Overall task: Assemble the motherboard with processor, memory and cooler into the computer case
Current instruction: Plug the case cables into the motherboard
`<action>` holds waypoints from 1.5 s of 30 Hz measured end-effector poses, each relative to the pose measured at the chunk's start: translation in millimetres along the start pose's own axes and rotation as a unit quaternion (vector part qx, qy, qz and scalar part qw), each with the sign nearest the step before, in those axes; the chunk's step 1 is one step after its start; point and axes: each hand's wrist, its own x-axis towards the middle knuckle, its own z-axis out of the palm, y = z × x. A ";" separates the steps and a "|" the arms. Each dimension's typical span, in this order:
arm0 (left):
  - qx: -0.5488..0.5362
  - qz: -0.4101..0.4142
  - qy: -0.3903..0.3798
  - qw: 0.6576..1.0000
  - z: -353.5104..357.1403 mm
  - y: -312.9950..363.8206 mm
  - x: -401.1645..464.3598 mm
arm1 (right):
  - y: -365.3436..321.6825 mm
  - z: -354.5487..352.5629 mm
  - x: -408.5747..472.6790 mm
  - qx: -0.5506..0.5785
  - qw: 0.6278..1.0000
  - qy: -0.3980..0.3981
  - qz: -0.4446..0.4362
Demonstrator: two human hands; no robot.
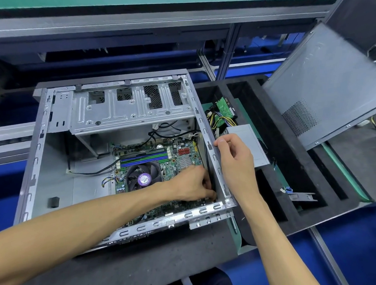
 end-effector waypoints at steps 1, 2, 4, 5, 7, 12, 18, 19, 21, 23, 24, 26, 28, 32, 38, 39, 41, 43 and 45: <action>0.009 0.003 0.004 1.000 0.4 0.3 -1.0 | 0.1 -0.1 0.1 0.000 1.000 0.000 -0.002; 0.019 0.008 0.009 1.000 1.0 0.7 -1.9 | 0.2 -0.2 0.1 0.000 1.000 0.000 -0.003; 0.033 0.017 0.022 0.999 2.1 1.0 -3.7 | 0.4 -0.2 0.1 0.001 1.000 -0.001 -0.004; 0.039 0.018 0.029 0.999 2.4 0.7 -4.4 | 0.6 0.0 0.2 0.002 1.000 -0.001 -0.003; 0.061 0.025 0.037 0.997 3.2 -0.1 -4.8 | 0.9 -0.1 0.4 0.002 1.000 0.000 -0.003; 0.112 0.041 0.039 0.992 4.4 1.2 -3.2 | 0.8 -0.2 0.4 0.001 1.000 -0.001 -0.004; 0.115 0.033 0.054 0.991 4.6 2.8 -4.1 | 0.4 -0.4 0.3 0.003 1.000 -0.004 -0.004; 0.123 0.036 0.055 0.990 4.6 3.6 -4.5 | 0.2 -0.3 0.4 0.003 1.000 -0.004 -0.004; 0.150 0.050 0.062 0.985 4.6 6.7 -6.3 | 0.0 -0.1 0.8 0.004 1.000 -0.004 -0.005; 0.164 0.068 0.073 0.981 4.8 8.5 -9.1 | -0.1 -0.2 0.6 0.005 1.000 -0.004 -0.005; 0.166 0.076 0.080 0.980 5.3 9.0 -10.1 | -0.3 -0.2 0.5 0.005 1.000 -0.004 -0.005; 0.170 0.083 0.091 0.978 7.1 9.4 -11.5 | -0.4 -0.1 0.3 0.006 1.000 -0.003 -0.004; 0.171 0.082 0.097 0.977 8.5 9.3 -12.6 | -0.5 -0.1 0.2 0.008 1.000 -0.004 -0.002; 0.174 0.095 0.098 0.975 8.1 9.7 -13.4 | -0.3 -0.2 0.5 0.005 1.000 -0.005 -0.004; 0.168 0.091 0.102 0.976 10.2 8.2 -13.3 | 0.8 -0.3 0.7 0.010 1.000 -0.008 -0.002; 0.170 0.087 0.104 0.976 11.2 8.2 -12.9 | 1.1 -0.3 0.6 0.009 1.000 -0.008 -0.004; 0.158 0.055 0.110 0.980 14.1 7.3 -10.9 | 1.4 -0.1 0.8 0.009 1.000 -0.008 -0.005; 0.126 0.009 0.115 0.985 16.7 6.0 -7.7 | 1.6 -0.4 1.0 0.008 1.000 -0.008 -0.007; 0.109 -0.017 0.111 0.988 17.8 5.2 -4.9 | 2.0 -0.6 1.1 0.006 1.000 -0.010 -0.010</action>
